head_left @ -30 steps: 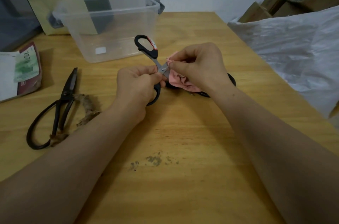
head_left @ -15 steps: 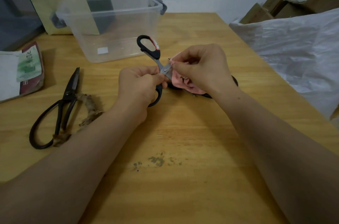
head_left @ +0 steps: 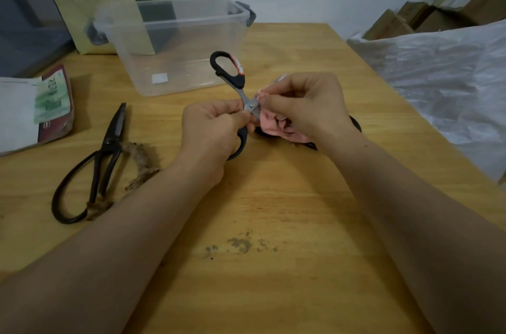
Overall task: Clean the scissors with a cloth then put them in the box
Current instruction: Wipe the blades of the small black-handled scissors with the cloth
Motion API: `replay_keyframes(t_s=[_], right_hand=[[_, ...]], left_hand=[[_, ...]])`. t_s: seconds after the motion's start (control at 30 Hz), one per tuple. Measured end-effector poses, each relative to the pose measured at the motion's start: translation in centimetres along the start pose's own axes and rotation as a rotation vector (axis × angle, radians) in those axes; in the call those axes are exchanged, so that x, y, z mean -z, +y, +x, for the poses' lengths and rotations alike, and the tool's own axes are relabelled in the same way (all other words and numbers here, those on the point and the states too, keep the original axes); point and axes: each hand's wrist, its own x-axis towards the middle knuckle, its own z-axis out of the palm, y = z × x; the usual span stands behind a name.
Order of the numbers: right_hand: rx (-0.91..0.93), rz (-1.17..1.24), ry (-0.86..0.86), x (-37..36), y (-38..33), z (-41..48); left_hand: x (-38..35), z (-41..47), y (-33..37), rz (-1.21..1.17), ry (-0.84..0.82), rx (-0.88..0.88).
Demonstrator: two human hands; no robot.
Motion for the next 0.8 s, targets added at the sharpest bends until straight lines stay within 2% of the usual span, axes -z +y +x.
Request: replay_keyframes(t_s=[0.1,0.27,0.43,0.57,0.63,0.8], right_hand=[[-0.015,0.089,0.115,0.7,0.3,0.4],[-0.018,0.053,-0.052,-0.2,0.1,-0.3],[-0.074,0.152,0.183,1.1,0.3,0.7],[-0.017,0.081,0.008,0.3,0.3,-0.1],[-0.014,0.081,-0.009,0.0,0.2,-0.1],[-0.073,0.113,0.215,1.2,0.6,1.0]], left_hand=[[-0.2,-0.1,0.0,-0.025,-0.012,0.002],[0.0,0.1,-0.1,-0.02,0.009,0.006],[-0.5,-0.1,0.0,-0.014,-0.013,0.003],[-0.3,0.1,-0.2,-0.005,0.013,-0.005],[-0.2,0.1,-0.2,-0.004,0.013,-0.011],[-0.4,-0.2,-0.1,-0.014,-0.017,-0.002]])
